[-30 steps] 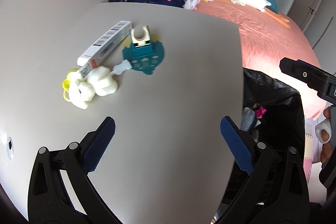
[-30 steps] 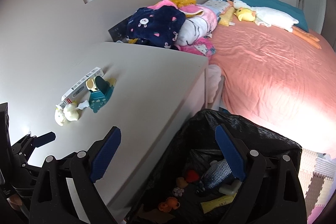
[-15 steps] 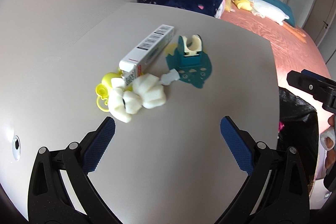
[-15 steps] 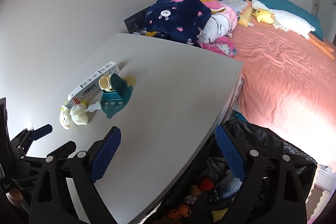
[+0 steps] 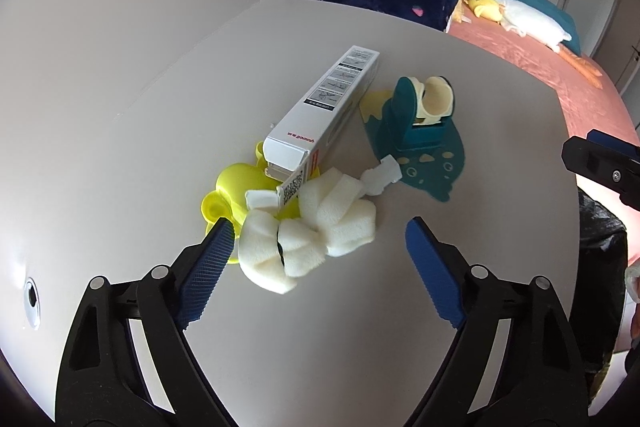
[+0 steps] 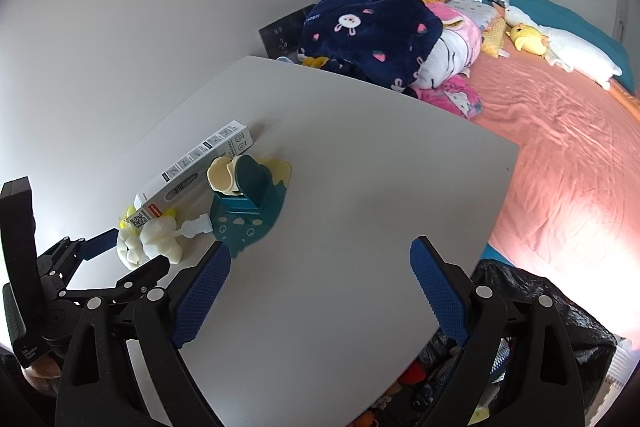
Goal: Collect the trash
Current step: 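Grasp the white foam pieces with the left gripper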
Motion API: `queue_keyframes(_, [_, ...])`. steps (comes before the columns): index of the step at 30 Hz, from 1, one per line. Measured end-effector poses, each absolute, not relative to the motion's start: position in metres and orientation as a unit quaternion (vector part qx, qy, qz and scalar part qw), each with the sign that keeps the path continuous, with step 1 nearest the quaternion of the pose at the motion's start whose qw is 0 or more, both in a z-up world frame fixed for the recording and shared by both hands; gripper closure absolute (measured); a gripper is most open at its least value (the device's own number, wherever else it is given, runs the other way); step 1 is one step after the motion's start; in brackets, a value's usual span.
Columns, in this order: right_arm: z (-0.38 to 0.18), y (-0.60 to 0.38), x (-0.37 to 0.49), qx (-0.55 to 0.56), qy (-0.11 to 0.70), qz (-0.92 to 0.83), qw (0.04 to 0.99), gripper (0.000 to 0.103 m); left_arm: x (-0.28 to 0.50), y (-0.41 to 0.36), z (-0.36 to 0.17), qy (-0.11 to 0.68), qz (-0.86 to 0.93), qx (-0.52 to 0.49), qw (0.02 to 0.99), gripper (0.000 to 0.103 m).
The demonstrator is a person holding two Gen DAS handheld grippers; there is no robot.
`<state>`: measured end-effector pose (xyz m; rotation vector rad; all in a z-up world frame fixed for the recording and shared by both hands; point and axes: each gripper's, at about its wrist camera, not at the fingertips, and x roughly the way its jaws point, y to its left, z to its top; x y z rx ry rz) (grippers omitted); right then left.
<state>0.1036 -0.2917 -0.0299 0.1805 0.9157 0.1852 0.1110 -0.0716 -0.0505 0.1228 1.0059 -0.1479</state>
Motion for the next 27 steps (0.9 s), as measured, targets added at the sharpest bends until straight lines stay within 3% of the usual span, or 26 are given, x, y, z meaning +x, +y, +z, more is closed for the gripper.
queue_keyframes(8, [-0.034, -0.283, 0.115, 0.082, 0.447, 0.095, 0.886, 0.012, 0.121, -0.071, -0.058, 0.484, -0.062, 0.069, 0.87, 0.03])
queue_keyframes(15, [-0.037, -0.276, 0.117, 0.079, 0.45, 0.101, 0.883, 0.012, 0.117, -0.065, -0.059, 0.473, -0.074, 0.07, 0.875, 0.052])
queue_keyframes(27, [-0.04, -0.257, 0.126, 0.067, 0.456, 0.121, 0.879, 0.012, 0.081, -0.052, -0.059, 0.484, -0.093, 0.037, 0.869, 0.056])
